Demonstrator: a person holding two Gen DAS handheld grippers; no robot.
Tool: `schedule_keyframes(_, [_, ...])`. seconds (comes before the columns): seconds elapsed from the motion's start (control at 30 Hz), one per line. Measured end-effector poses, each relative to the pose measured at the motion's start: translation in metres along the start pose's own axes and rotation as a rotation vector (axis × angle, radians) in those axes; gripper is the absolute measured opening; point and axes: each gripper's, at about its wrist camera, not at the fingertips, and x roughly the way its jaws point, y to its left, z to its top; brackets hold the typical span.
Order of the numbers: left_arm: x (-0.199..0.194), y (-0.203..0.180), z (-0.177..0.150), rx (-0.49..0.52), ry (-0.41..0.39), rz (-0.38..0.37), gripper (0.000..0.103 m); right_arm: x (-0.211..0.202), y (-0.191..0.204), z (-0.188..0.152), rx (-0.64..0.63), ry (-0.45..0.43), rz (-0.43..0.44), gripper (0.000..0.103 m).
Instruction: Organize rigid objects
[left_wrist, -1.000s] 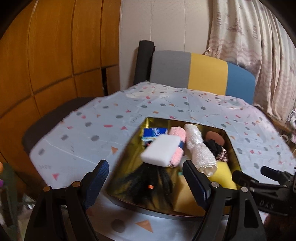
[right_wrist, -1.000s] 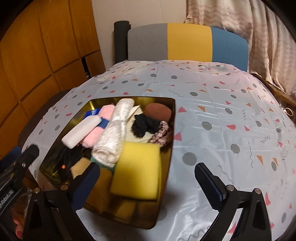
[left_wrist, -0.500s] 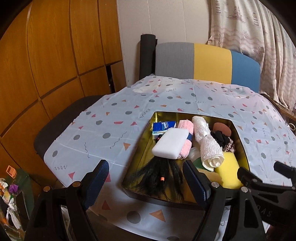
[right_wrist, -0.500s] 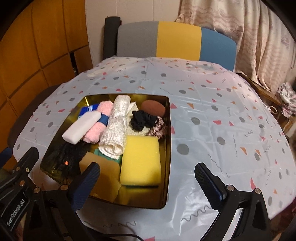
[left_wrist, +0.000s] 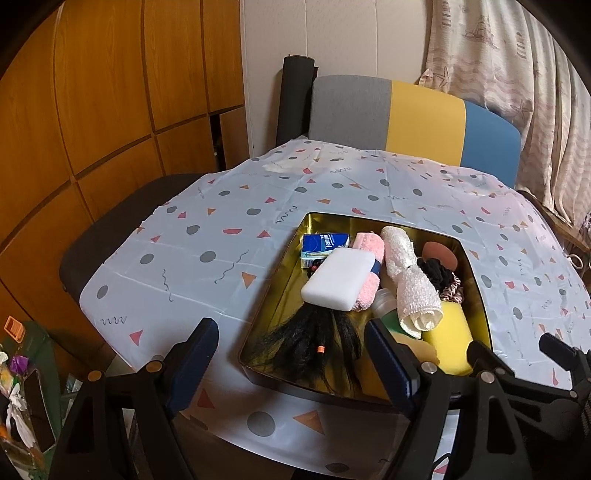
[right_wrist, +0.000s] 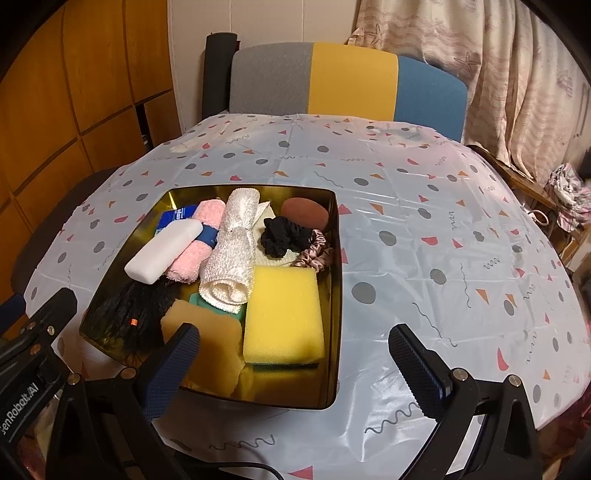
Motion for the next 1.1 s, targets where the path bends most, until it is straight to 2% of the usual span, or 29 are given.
schedule_keyframes(0.43, [0.0015,-0.0026,-0.0021,0.031,-0.001,0.033,0.083,-0.0014,-0.0058,0.0032,0.015,-0.012,-0.010,0.103])
schedule_keyframes(1.1, [0.0028,-0.0033,-0.0028,0.050,0.003,0.043,0.082,0.0014,-0.0057,0.0020,0.017,0.003,0.002,0.103])
